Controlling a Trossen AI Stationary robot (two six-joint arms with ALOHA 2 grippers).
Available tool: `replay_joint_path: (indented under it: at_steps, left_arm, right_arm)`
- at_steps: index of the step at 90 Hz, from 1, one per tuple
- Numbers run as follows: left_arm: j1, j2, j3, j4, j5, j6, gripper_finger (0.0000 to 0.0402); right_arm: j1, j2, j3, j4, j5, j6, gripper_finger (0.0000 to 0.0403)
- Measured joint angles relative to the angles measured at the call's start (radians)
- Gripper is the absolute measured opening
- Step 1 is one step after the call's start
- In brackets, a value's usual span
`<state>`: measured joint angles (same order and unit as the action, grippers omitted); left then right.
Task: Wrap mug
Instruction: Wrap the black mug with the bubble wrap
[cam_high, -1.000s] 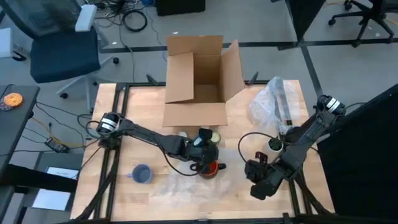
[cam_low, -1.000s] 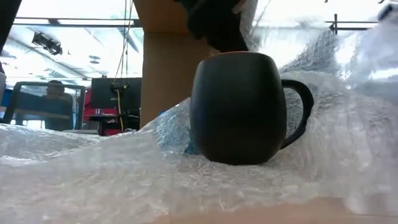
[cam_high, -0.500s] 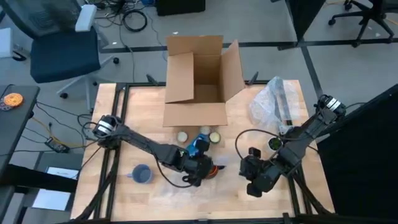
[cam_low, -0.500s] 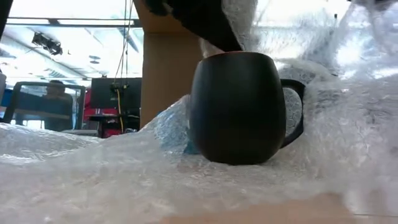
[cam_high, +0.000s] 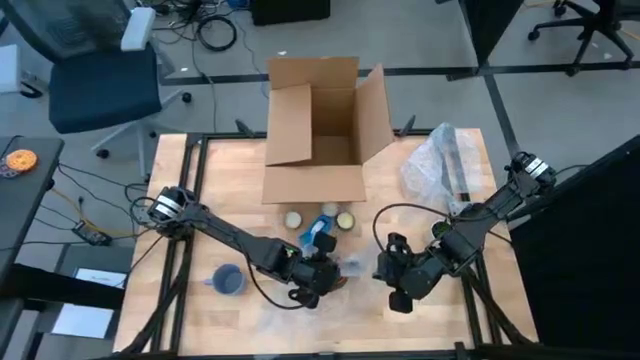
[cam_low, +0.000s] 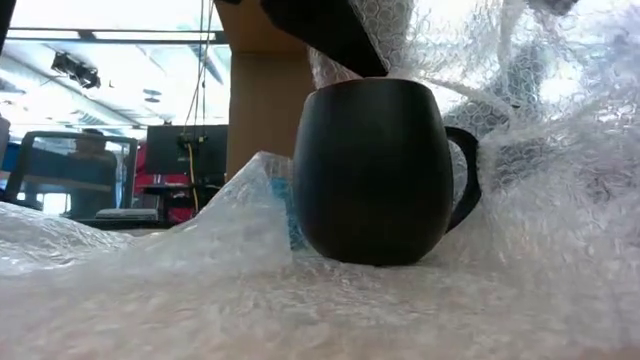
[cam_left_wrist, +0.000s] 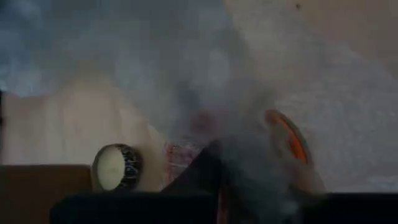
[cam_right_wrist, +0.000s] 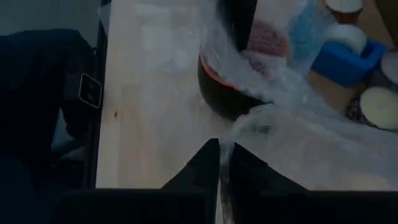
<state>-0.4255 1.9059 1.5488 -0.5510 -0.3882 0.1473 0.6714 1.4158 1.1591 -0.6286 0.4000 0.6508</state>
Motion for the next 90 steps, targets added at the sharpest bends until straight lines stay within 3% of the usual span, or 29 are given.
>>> replay_joint_path:
  at_steps: [12,31,50,75,90]
  left_arm:
    - [0.000,0.000,-0.001,-0.003,-0.002,0.002,0.0016]
    - [-0.003,-0.019,0.028,-0.017,-0.002,-0.002,0.0077]
    - [-0.030,-0.018,0.051,-0.103,0.108,-0.056,0.0129]
    - [-0.075,-0.018,0.051,-0.107,0.151,-0.076,0.0138]
    - [-0.075,-0.018,0.052,-0.121,0.036,-0.075,0.0138]
  right_arm:
    - [-0.008,0.000,0.000,0.000,-0.001,-0.008,0.0000]
    - [-0.014,0.000,0.000,-0.001,-0.003,-0.008,0.0000]
    - [-0.014,0.000,0.000,-0.001,-0.003,-0.008,0.0000]
    - [-0.023,0.000,0.000,0.002,-0.002,-0.024,0.0000]
    - [-0.032,0.000,0.000,0.005,-0.002,-0.027,0.0000]
